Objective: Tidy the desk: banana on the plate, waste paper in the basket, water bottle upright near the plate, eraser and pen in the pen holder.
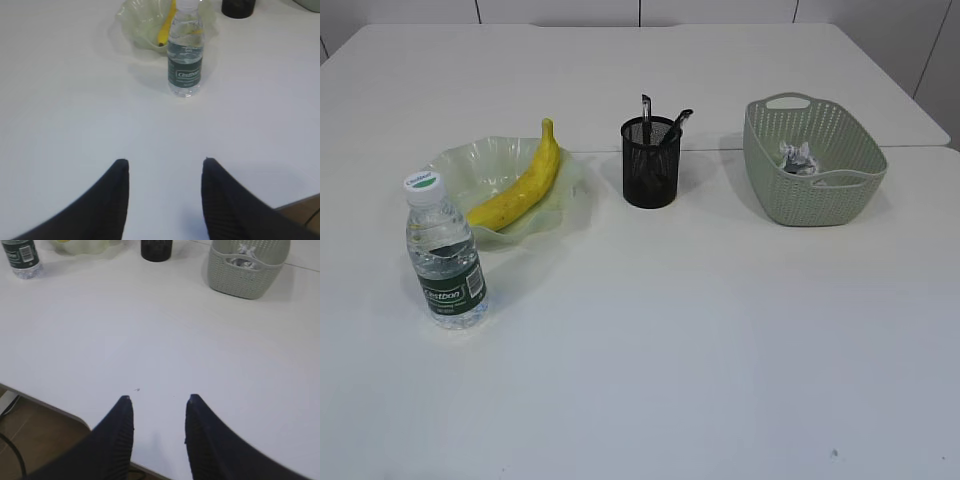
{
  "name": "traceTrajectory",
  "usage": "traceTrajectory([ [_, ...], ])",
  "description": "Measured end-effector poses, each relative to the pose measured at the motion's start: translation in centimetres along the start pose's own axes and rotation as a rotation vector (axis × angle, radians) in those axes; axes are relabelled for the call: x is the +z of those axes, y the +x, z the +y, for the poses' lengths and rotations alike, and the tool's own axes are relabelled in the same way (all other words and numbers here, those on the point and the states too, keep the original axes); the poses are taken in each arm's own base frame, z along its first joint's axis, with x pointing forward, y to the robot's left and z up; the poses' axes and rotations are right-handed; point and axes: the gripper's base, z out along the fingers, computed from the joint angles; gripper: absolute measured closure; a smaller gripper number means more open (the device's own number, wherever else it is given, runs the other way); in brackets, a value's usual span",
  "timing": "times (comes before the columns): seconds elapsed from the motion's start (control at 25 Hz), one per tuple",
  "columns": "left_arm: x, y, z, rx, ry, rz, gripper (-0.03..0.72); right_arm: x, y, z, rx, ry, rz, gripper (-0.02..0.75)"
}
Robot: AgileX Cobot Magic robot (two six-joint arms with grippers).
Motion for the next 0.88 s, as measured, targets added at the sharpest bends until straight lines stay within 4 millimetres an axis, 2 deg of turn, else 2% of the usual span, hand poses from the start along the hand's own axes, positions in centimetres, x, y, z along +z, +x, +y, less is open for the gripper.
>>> traceTrajectory([
  [0.36, 0.06, -0.04, -0.1, -0.058, -0.104, 0.001, 0.351, 0.06, -0.07, 0.31, 0.128, 0.219, 0.022, 0.471],
  [0.88, 0.08, -0.05, -0.14, -0.073, -0.128, 0.001, 0.351, 0.1, -0.1, 0.41, 0.172, 0.295, 0.03, 0.471],
])
